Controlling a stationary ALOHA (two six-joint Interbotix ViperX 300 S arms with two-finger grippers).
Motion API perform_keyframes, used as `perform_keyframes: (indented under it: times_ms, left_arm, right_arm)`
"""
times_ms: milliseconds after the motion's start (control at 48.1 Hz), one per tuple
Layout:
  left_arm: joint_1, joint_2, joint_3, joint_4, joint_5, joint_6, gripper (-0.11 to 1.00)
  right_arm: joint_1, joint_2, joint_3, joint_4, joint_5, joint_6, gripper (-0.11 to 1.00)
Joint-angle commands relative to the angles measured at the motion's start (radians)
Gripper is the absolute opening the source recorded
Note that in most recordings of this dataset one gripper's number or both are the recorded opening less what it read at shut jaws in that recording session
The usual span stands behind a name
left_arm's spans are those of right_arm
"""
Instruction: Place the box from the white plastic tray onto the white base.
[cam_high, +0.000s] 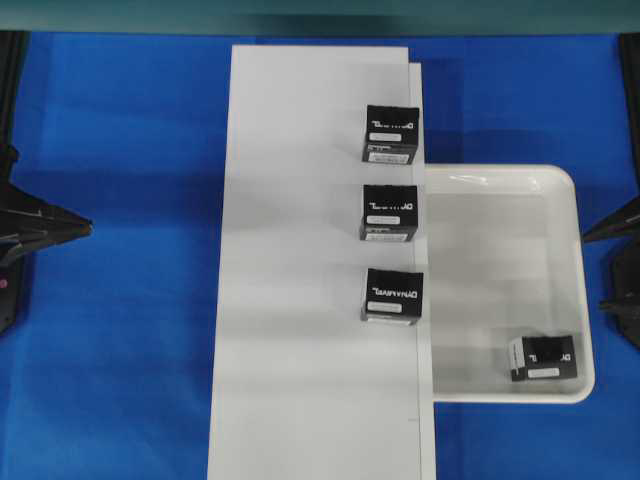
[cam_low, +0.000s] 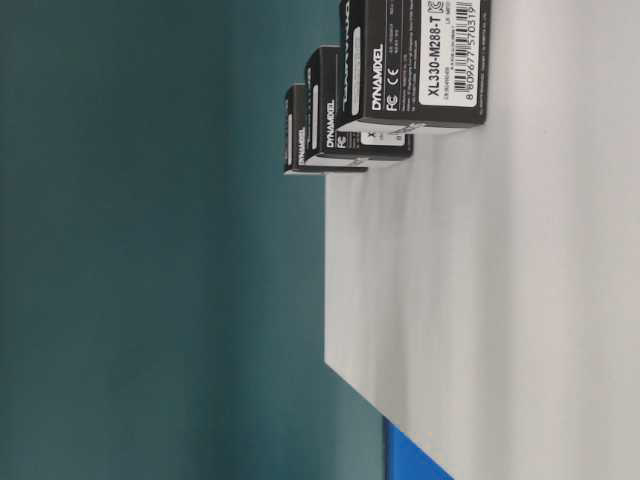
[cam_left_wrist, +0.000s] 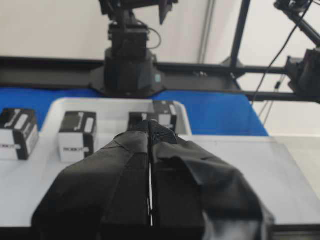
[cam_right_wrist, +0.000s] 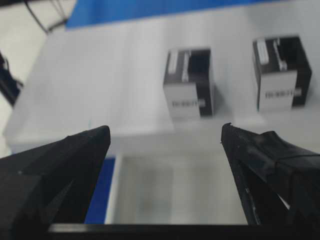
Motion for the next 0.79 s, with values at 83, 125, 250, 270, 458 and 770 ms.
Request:
perform_keyframes:
  times_ms: [83, 125, 250, 270, 458, 770]
  left_arm:
    - [-0.002, 0.006, -0.023, 0.003, -0.006, -0.002, -0.05]
    - [-0.002, 0.006, -0.023, 0.002, -0.003, -0.002, -0.05]
    - [-0.002, -0.002, -0.025, 0.002, 0.008, -0.002, -0.05]
    - [-0.002, -0.003, -0.026, 0.002, 0.008, -0.002, -0.05]
    - [-0.002, -0.018, -0.029, 0.002, 0.009, -0.002, -0.05]
    - [-0.002, -0.023, -0.029, 0.003, 0.034, -0.002, -0.05]
  right_arm:
    - [-0.002, -0.015, -0.018, 0.002, 0.015, 0.002, 0.97]
    - [-0.003, -0.014, -0.015, 0.0, -0.002, 0.0, 0.97]
    - [-0.008, -0.011, -0.014, -0.006, -0.04, -0.006, 0.97]
    - [-0.008, -0.011, -0.012, -0.008, -0.044, -0.006, 0.97]
    - [-0.012, -0.009, -0.003, -0.009, -0.098, -0.009, 0.97]
    - [-0.012, -0.012, 0.002, -0.003, -0.132, 0.005, 0.97]
